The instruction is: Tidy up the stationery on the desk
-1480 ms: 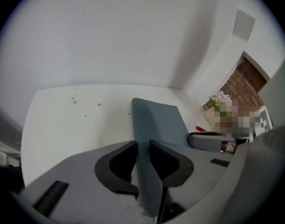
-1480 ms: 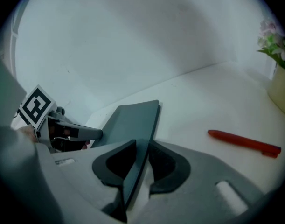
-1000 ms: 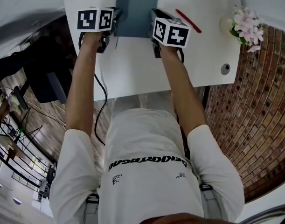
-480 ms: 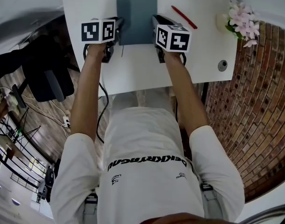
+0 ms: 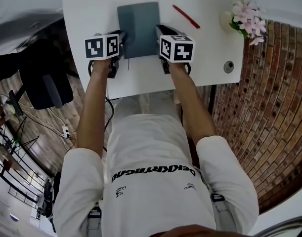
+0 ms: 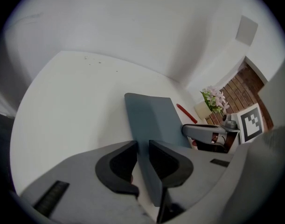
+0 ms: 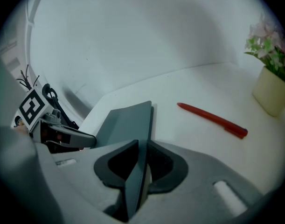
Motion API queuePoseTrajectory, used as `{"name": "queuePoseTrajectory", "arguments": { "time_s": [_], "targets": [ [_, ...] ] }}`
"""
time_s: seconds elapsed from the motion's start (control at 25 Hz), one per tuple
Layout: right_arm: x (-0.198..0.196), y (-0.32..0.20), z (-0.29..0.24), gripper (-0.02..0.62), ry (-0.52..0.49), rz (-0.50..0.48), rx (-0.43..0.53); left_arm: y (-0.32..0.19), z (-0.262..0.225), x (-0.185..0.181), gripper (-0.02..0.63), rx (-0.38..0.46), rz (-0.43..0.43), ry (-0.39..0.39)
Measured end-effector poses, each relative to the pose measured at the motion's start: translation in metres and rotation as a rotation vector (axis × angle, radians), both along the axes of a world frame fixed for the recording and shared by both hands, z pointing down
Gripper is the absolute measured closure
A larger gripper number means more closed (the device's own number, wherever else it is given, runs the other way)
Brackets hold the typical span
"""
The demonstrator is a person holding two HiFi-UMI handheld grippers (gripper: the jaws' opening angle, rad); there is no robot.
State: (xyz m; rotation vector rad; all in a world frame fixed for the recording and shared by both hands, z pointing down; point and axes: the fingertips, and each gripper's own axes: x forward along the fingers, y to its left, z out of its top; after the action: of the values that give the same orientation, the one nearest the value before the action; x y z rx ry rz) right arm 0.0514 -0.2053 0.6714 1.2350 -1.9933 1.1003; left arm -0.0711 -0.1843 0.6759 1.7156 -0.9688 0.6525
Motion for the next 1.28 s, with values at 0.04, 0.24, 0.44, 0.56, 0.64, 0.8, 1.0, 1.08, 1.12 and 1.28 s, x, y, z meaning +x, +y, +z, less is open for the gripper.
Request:
{"name": "queuePoseTrajectory", "arguments": {
  "time_s": [0.04, 0.24, 0.44, 0.56, 0.64, 0.8, 1.0, 1.08, 1.12, 1.28],
  "targets": [
    [0.002, 0.003, 0.000, 0.543, -0.002, -0.002, -0.002, 0.004, 0.000, 0.002, 0.526, -0.001, -0.008, 0.000],
    [0.009, 0.025, -0.001, 0.545, -0.006, -0.007, -0.018, 0.031, -0.001, 0.009, 0.526, -0.011, -0.042, 0.005],
    [0.015, 0.049, -0.001, 0.546, -0.015, -0.002, -0.038, 0.056, -0.001, 0.014, 0.526, -0.018, -0.068, 0.004],
    [0.019, 0.062, 0.000, 0.548, -0.020, 0.011, -0.052, 0.067, -0.001, 0.018, 0.526, -0.017, -0.073, -0.001],
    [0.022, 0.069, -0.001, 0.548, -0.017, 0.009, -0.056, 0.075, -0.002, 0.020, 0.526, -0.019, -0.076, -0.003],
    [0.024, 0.084, -0.002, 0.548, -0.018, 0.004, -0.067, 0.090, -0.003, 0.023, 0.526, -0.010, -0.085, -0.015],
    [0.030, 0.102, 0.001, 0.546, -0.015, 0.023, -0.072, 0.109, -0.002, 0.028, 0.526, 0.003, -0.113, -0.044],
    [0.031, 0.104, 0.000, 0.546, -0.016, 0.028, -0.071, 0.110, -0.002, 0.029, 0.526, 0.015, -0.121, -0.052],
    [0.030, 0.104, 0.000, 0.546, -0.015, 0.028, -0.072, 0.111, -0.003, 0.028, 0.526, 0.020, -0.121, -0.055],
    [0.030, 0.106, 0.000, 0.541, -0.010, 0.012, -0.069, 0.112, -0.004, 0.027, 0.526, 0.043, -0.128, -0.058]
  ]
}}
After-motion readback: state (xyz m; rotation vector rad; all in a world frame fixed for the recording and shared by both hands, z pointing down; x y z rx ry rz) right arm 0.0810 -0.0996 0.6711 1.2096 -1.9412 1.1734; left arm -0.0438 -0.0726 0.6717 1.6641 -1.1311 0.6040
